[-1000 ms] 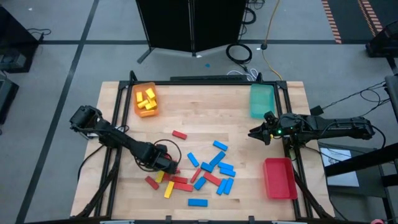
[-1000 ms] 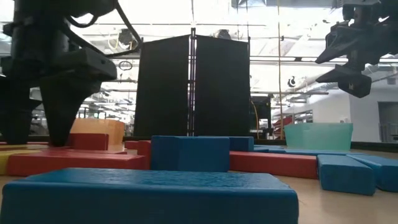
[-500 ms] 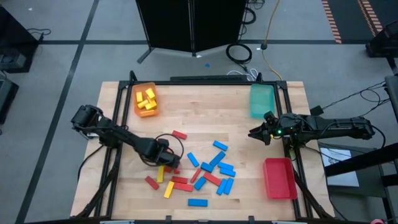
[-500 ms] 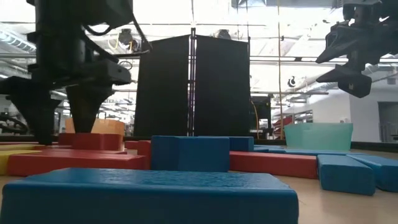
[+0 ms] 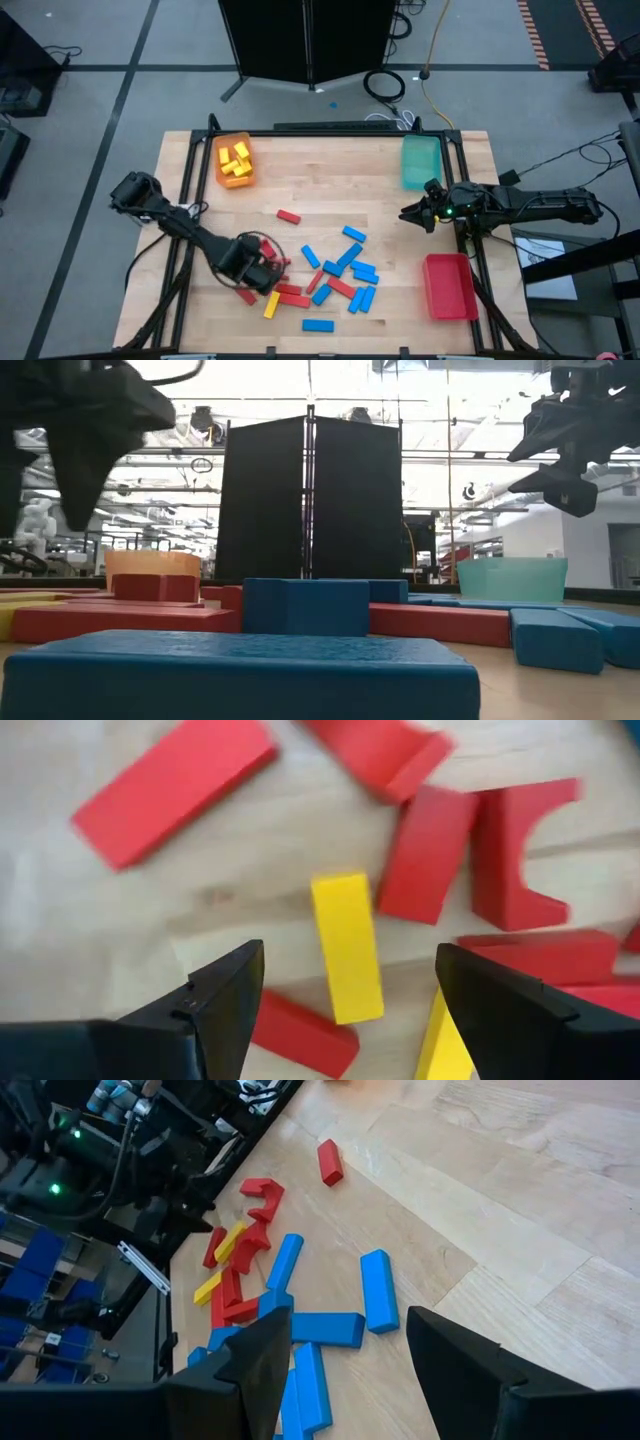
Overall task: Sort blocks
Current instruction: Put the yellow block into the orange bin
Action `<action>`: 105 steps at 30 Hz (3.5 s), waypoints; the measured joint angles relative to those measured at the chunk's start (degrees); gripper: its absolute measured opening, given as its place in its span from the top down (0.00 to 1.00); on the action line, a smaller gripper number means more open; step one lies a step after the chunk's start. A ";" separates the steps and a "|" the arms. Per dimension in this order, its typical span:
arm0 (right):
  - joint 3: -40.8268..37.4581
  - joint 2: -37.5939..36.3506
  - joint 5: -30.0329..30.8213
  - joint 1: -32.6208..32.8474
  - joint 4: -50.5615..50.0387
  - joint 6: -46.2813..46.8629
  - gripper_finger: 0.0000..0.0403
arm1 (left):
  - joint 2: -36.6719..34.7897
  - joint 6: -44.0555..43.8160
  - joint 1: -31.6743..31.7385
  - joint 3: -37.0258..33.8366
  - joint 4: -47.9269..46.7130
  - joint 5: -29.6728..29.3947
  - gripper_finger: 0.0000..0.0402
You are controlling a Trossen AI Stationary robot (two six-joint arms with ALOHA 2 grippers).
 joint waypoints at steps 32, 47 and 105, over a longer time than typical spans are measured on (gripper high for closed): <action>0.00 0.00 0.19 0.02 -0.13 -0.57 0.52 | 7.47 -17.02 -5.87 -0.19 3.77 -1.86 0.28; 0.00 0.01 0.19 0.02 -0.15 -1.30 0.52 | 7.95 -16.90 -5.58 -4.02 11.03 -0.70 0.28; 0.00 0.02 0.28 0.02 0.00 -0.47 0.52 | -19.84 -10.87 9.02 -2.80 -24.00 -32.33 0.79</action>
